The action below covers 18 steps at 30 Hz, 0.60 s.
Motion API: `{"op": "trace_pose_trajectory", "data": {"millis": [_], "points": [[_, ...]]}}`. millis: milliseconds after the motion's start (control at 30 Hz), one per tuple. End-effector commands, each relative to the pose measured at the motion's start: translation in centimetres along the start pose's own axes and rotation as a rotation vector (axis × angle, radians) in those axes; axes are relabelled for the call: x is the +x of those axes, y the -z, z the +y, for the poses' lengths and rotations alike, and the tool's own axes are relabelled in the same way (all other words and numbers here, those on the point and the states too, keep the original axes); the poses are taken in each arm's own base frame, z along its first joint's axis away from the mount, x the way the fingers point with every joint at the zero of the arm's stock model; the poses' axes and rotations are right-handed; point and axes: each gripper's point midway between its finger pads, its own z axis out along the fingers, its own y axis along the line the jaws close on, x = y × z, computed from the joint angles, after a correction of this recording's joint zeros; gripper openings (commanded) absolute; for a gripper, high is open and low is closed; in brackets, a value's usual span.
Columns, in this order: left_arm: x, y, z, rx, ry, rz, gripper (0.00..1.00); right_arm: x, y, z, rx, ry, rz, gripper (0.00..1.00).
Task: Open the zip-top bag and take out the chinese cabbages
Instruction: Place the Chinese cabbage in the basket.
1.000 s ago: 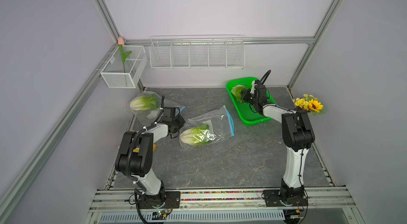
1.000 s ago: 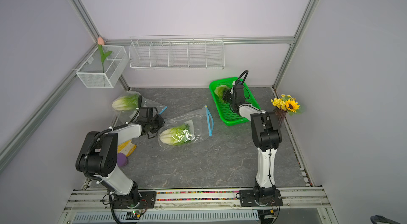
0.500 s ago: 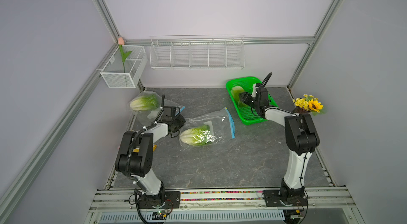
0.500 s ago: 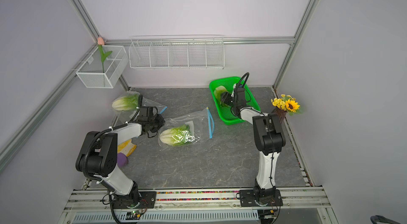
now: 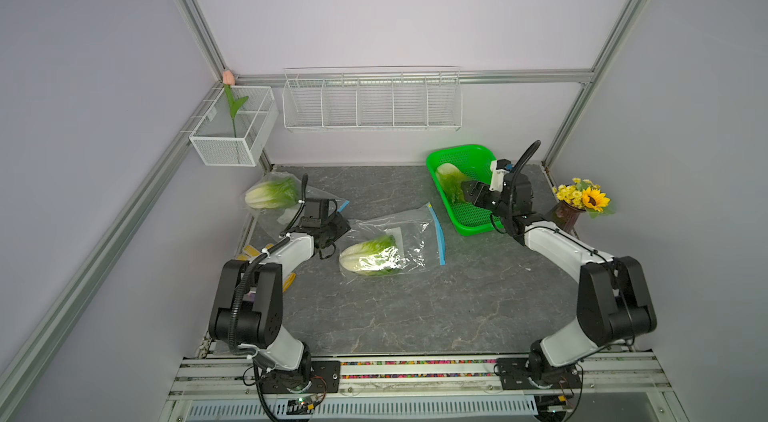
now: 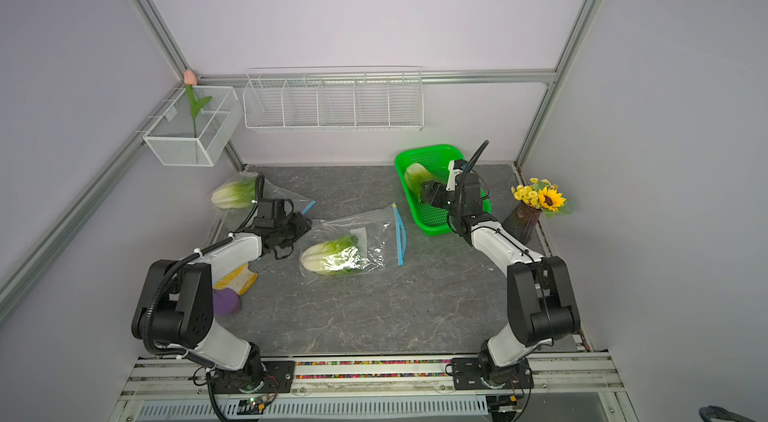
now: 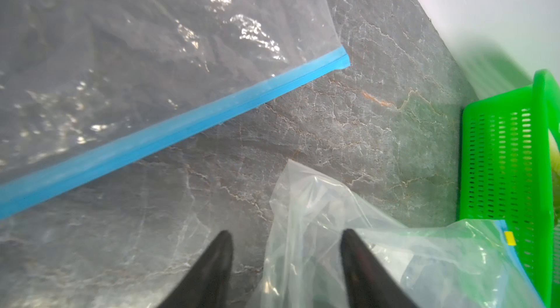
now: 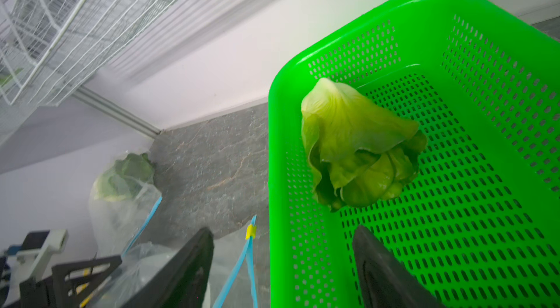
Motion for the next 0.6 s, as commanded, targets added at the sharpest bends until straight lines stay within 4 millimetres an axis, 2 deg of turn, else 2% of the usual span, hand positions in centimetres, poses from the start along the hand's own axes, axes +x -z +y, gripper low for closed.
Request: {"op": "trace_pose_trajectory", "data": {"millis": [0, 100, 167, 200, 267, 400, 467, 567], "points": [[-0.4, 1.6, 1.1, -0.077, -0.053, -0.032, 0.79, 4.0, 2.0, 1.5, -0.038, 0.112, 0.144, 0.73], [0.9, 2.3, 2.1, -0.108, -0.066, -0.028, 0.93, 6.5, 3.6, 2.1, -0.051, 0.126, 0.219, 0.67], [2.0, 2.8, 2.6, -0.129, -0.073, -0.018, 0.99, 7.9, 4.4, 2.6, -0.065, 0.124, 0.264, 0.64], [2.7, 3.1, 2.9, -0.141, -0.068, -0.014, 1.0, 8.4, 4.8, 3.1, -0.074, 0.128, 0.283, 0.61], [4.0, 3.6, 3.2, -0.141, -0.057, -0.003, 1.0, 10.7, 5.5, 3.0, -0.071, 0.133, 0.348, 0.58], [6.3, 3.7, 3.7, -0.126, 0.014, 0.027, 0.99, 12.0, 5.4, 3.4, -0.071, 0.128, 0.378, 0.49], [7.0, 3.5, 3.9, -0.119, 0.035, 0.04, 0.91, 12.4, 4.9, 3.5, -0.072, 0.118, 0.385, 0.45], [7.1, 3.1, 4.1, -0.13, 0.027, 0.049, 0.7, 12.9, 4.1, 3.9, -0.09, 0.11, 0.401, 0.4]]}}
